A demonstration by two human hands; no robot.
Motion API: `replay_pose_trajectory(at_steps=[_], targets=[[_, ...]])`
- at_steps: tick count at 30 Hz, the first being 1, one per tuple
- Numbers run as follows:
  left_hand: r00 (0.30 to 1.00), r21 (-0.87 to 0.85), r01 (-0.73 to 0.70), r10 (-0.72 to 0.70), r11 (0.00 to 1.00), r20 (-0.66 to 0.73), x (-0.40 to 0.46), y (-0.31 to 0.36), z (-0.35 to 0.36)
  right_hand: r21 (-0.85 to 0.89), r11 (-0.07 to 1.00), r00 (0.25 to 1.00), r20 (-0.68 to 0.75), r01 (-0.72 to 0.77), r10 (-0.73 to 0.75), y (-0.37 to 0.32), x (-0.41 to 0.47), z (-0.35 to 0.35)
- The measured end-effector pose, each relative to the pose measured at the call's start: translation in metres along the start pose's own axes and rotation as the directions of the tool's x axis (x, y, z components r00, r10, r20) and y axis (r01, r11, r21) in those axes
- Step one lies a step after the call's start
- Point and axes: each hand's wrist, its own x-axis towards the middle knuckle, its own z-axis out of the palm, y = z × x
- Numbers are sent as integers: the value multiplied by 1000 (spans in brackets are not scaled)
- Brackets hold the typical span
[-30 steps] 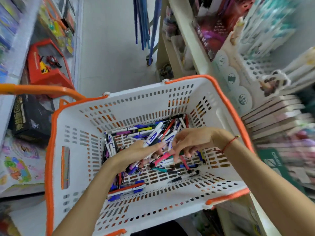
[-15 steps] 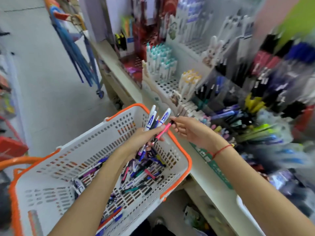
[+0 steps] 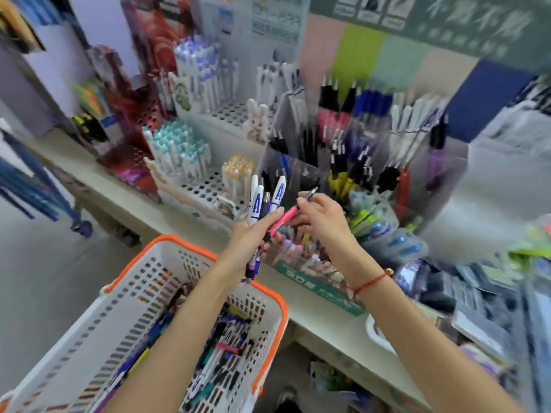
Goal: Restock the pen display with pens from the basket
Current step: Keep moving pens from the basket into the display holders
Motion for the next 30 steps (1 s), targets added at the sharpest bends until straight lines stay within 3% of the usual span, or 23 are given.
replay_pose_trajectory(at_steps=[3,5,8,11,16,18,22,25,27,30], targets=[[1000,-2,24,-24,1000,-16,14,6,10,-88,979,974,-117,185,-195,-9,9,-16],[998,-44,46,-48,998,-46,22,11,14,-155,934,919,-188,322,-347,-24,15,-25],[998,-49,27,-29,998,-60,30,19,23,-263,821,761,-309,508,-570,-53,27,-38],[997,-126,15,-24,992,-75,39,27,30,-262,725,619,-387,637,-684,-80,44,-48],[1000,-187,29,-27,982,14,48,40,29,-479,562,439,-352,675,-827,-107,73,-51],[999,-173,23,-14,985,49,49,44,31,-578,533,456,-288,618,-842,-112,83,-53],[996,-161,14,-1,987,84,47,51,35,-750,468,573,-146,468,-806,-121,94,-61],[993,-158,17,2,987,115,44,54,39,-817,419,611,-107,395,-785,-131,97,-67],[991,-165,13,10,986,137,44,56,41,-850,408,675,-86,334,-733,-134,99,-70],[985,-162,-9,37,987,171,42,57,43,-926,304,748,-36,225,-663,-133,105,-71]])
